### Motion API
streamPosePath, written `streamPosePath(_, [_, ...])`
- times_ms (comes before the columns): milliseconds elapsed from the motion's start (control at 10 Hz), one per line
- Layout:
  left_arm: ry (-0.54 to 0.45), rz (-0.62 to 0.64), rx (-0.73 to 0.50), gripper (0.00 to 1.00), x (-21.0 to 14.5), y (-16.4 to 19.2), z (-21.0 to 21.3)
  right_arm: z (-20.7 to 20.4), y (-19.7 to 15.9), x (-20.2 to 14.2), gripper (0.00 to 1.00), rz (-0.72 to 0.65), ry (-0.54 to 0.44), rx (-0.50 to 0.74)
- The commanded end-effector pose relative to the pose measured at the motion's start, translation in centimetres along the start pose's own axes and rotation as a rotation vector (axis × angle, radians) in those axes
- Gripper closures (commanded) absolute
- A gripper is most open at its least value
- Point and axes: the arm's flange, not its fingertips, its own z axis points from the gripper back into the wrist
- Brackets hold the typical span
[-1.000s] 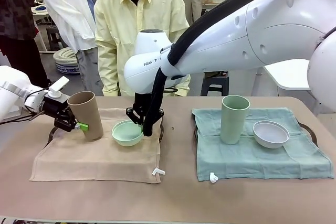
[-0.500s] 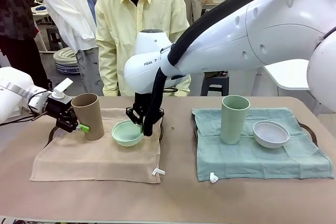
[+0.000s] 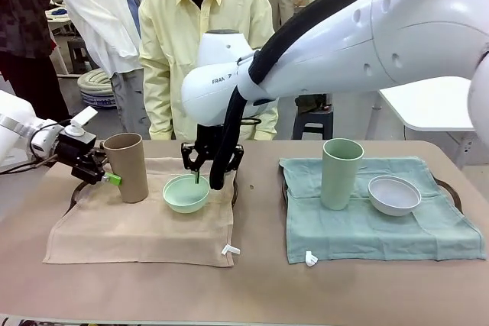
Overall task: Set up a tray with a mat and arrange the tableware.
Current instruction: Place the Picnic Bowl and Reusable plastic cup back onto the Handle tray in front of the human's position.
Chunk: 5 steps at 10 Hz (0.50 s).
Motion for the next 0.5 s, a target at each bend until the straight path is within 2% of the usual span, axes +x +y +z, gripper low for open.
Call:
streamPosePath(0, [0.070, 0.056, 0.010, 0.00, 0.4, -0.4, 1.7, 1.6, -1.6, -2.1, 0.31, -0.024, -0.020, 0.014])
streamPosePath(300, [0.219, 0.091, 0.058, 0.00, 1.9, -1.7, 5.4, 4.7, -2.8, -4.0, 0.02, -0.044, -0.058, -0.007])
streamPosePath(400, [0.277, 0.101, 0.087, 0.00, 3.3, -2.6, 6.7, 6.0, -3.3, -4.7, 0.00, -0.053, -0.067, -0.020])
